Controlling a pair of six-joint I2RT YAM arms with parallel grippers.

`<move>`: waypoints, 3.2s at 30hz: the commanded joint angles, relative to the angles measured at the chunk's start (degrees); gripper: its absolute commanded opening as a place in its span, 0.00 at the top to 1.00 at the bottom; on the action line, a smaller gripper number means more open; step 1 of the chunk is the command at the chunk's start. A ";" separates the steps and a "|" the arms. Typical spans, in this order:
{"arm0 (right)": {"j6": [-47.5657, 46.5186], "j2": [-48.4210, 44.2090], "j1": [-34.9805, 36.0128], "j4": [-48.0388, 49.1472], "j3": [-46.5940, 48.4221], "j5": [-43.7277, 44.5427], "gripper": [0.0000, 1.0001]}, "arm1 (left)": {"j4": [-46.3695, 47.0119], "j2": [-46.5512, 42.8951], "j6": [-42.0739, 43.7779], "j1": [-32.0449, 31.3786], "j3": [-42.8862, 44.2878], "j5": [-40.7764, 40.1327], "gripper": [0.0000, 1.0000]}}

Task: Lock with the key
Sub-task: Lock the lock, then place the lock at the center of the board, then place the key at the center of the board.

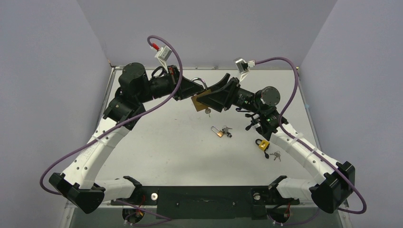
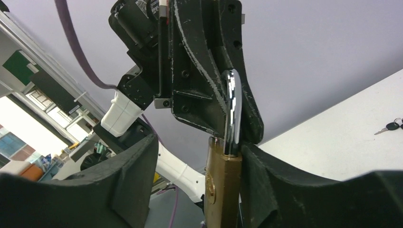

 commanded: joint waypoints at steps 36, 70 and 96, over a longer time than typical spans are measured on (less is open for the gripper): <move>3.41 -3.62 0.62 14.62 -9.09 3.08 0.59 | 16.46 -4.94 -9.39 3.47 4.37 -1.03 1.00; -2.08 -1.85 2.04 6.36 -9.66 3.52 1.00 | 24.65 -2.67 -12.37 10.33 0.44 1.18 1.00; -20.04 28.79 5.31 -39.21 5.86 36.09 1.00 | 18.59 19.01 -4.68 15.38 -21.06 -13.29 1.00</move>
